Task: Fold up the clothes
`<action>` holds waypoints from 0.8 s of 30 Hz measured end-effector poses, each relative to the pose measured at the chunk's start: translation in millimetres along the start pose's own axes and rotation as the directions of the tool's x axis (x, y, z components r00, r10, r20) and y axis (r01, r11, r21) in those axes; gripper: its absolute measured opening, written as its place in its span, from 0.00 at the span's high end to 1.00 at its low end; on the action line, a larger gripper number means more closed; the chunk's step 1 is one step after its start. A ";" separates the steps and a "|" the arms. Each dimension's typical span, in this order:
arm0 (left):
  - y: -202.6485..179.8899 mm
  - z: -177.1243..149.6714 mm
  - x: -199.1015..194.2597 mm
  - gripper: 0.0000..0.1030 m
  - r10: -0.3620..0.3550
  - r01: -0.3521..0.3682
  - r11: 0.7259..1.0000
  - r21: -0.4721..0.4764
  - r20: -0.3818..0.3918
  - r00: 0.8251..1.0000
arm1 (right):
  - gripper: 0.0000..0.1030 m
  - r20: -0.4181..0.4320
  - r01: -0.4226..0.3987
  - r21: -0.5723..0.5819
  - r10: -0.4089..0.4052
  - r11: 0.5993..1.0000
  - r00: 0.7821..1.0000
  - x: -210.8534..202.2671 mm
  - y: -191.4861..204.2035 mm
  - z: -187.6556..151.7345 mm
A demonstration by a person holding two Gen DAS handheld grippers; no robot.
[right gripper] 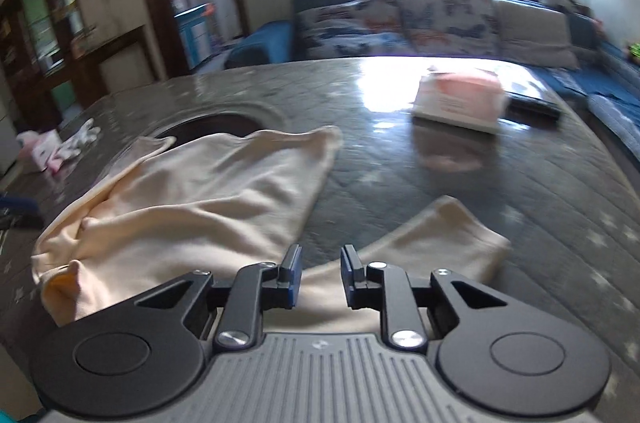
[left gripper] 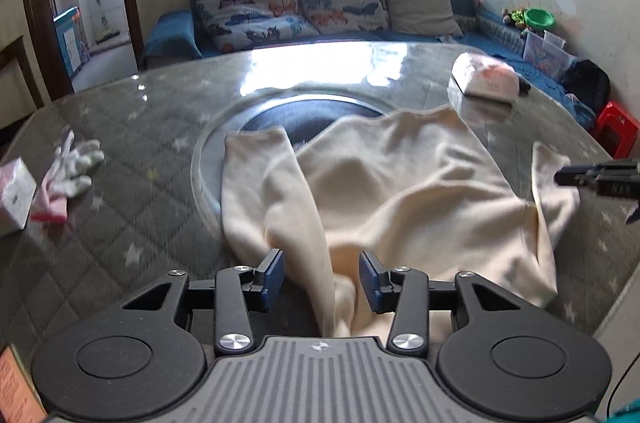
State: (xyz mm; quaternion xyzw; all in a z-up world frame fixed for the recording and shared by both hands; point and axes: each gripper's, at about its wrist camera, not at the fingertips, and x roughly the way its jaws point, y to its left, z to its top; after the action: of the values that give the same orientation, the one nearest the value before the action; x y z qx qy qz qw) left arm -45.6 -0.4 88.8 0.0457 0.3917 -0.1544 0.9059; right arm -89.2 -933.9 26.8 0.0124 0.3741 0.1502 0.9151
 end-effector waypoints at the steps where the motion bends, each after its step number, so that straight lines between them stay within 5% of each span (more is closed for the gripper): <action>1: 0.2 4.7 4.9 0.58 0.003 -0.003 1.000 -0.003 0.003 1.000 | 0.80 -0.005 -0.013 -0.016 0.012 1.000 1.000 7.9 2.3 5.3; 14: -9.8 78.4 109.9 0.58 -0.074 0.073 0.995 0.069 0.011 0.997 | 0.79 -0.018 -0.042 -0.035 0.041 0.998 0.999 59.4 -10.2 58.6; 18: -4.6 91.7 136.9 0.58 -0.053 0.052 0.993 0.101 0.009 0.999 | 0.79 -0.031 -0.050 -0.050 0.048 0.998 0.998 75.0 -15.3 68.9; 24: 5.5 96.0 163.1 0.61 -0.108 0.112 0.989 0.096 -0.054 0.993 | 0.72 -0.039 -0.058 -0.059 0.056 0.997 0.998 90.4 -17.8 75.2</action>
State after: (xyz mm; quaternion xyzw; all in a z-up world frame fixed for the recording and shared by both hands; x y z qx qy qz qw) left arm 128.2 -54.5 36.8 0.0725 0.4073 -0.2221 0.8829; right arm 28.3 -918.4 16.9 -0.0075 0.3859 0.1876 0.9032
